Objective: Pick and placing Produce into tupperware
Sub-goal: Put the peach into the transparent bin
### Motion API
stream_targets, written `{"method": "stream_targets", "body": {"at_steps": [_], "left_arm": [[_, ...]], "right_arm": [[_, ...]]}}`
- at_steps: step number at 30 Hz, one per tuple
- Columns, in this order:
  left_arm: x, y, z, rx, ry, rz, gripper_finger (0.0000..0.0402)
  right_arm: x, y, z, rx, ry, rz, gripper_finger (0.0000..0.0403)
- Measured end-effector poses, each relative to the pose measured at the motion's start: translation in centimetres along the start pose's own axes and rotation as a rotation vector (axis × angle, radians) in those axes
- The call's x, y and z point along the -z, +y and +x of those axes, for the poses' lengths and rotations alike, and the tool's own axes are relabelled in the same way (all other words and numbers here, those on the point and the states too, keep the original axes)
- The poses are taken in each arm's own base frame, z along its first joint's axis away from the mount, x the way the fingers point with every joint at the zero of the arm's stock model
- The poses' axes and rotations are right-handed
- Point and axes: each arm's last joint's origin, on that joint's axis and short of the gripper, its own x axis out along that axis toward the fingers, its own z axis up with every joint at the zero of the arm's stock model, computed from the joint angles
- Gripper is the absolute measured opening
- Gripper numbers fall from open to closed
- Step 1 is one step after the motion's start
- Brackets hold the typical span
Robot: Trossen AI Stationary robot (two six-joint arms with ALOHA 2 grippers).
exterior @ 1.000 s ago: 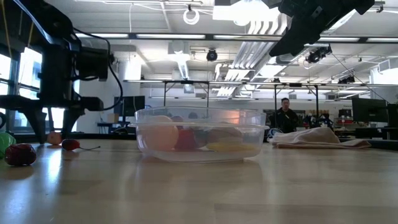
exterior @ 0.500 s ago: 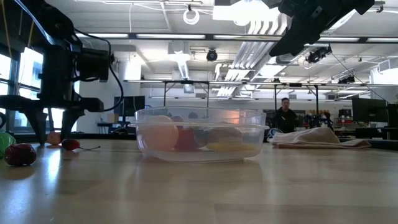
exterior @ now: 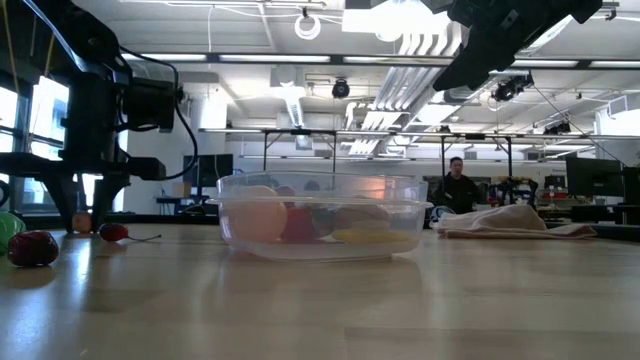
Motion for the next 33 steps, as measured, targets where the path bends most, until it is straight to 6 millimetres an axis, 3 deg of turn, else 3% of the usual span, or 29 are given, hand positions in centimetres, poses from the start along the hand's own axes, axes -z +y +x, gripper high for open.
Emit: {"method": "stream_targets", "body": {"at_steps": [24, 33], "left_arm": [[0.0, 0.0, 0.0, 0.006, 0.002, -0.001, 0.0117], [-0.2, -2.4, -3.5, 0.09, 0.061, 0.044, 0.0117]], "right_arm": [[0.0, 0.0, 0.0, 0.0, 0.0, 0.0, 0.0032], [0.0, 0.0, 0.0, -0.001, 0.0, 0.0, 0.0032]]}}
